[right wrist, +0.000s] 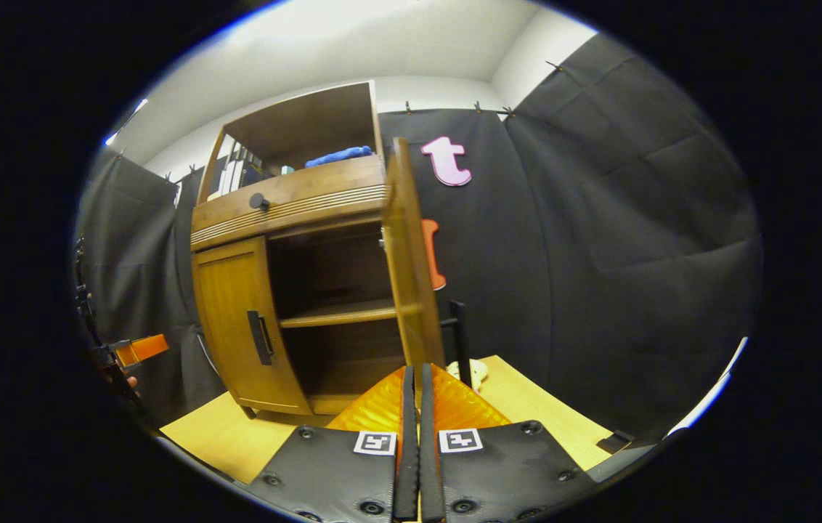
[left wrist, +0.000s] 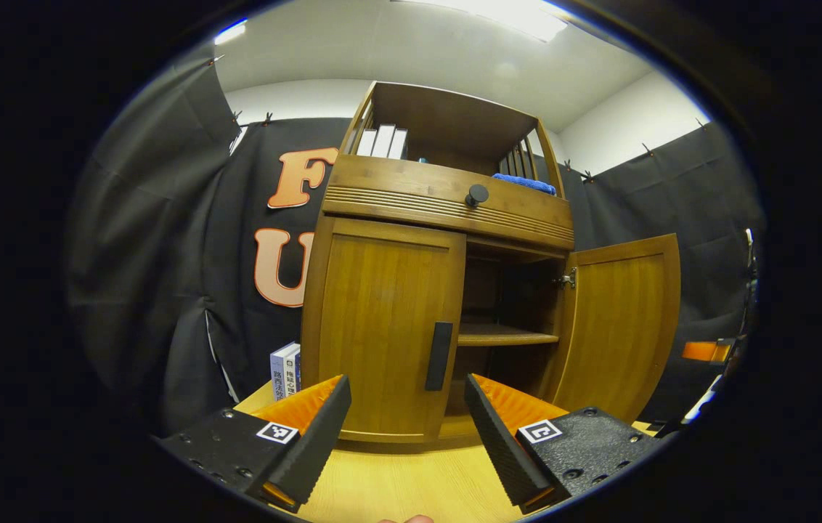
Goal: Open the right door of the double-door shoe cabinet with the right hand, and open the left door with the left hand.
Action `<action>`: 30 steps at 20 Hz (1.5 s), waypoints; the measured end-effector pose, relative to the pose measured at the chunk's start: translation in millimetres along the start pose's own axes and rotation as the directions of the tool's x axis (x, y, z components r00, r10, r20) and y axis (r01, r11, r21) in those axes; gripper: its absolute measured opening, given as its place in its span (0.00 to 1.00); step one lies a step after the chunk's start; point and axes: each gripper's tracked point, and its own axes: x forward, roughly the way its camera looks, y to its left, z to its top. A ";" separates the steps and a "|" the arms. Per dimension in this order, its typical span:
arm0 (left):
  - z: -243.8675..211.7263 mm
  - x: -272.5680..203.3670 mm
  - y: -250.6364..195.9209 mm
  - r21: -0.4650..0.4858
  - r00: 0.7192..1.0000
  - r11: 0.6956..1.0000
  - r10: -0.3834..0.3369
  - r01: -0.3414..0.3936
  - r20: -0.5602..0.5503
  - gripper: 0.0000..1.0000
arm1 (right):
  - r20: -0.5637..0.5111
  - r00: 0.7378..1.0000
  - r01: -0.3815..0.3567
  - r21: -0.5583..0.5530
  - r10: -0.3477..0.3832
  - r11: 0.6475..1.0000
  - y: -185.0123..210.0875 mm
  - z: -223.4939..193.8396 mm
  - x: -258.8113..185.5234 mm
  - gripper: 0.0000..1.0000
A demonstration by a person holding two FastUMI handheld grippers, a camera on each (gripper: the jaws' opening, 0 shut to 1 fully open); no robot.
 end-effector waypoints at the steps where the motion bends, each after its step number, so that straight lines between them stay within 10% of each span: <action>1: -1.3 1.5 1.5 0.001 1.000 1.000 0.005 -0.005 -0.003 0.93 | -0.010 1.000 -0.010 -0.009 0.010 1.000 11.5 0.1 0.4 0.08; 12: -3.9 15.1 2.0 -0.017 1.000 1.000 0.012 -0.011 0.008 0.93 | -0.015 1.000 0.007 -0.051 -0.008 0.999 59.4 -1.6 26.8 0.08; 20: -1.8 25.5 -3.8 -0.009 1.000 1.000 -0.008 0.008 0.009 0.93 | -0.027 1.000 0.014 -0.048 -0.015 0.999 66.2 -10.7 30.0 1.00; 30: 3.1 124.7 -44.9 0.062 0.991 0.990 -0.130 0.128 0.030 0.95 | 0.001 1.000 -0.012 -0.082 0.012 0.997 80.7 -0.7 15.4 1.00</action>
